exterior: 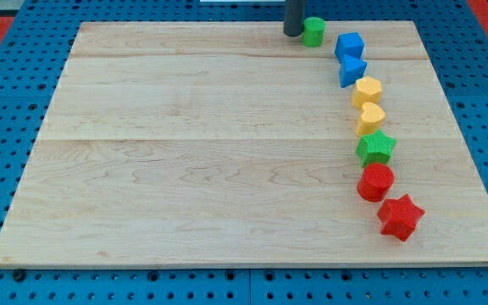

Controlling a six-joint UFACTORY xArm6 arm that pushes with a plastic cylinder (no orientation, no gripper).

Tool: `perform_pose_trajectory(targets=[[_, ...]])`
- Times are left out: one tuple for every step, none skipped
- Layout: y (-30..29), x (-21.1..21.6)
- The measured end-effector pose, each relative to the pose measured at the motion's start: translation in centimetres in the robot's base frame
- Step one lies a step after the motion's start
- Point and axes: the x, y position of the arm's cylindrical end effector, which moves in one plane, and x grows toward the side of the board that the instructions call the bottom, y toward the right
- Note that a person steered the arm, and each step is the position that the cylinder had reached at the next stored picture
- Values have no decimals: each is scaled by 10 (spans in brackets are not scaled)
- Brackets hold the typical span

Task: Slightly adjust the red star below the red circle

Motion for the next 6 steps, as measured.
perform_pose_trajectory(targets=[[14, 0], [28, 1], [47, 1], [58, 1], [37, -20], [34, -21]])
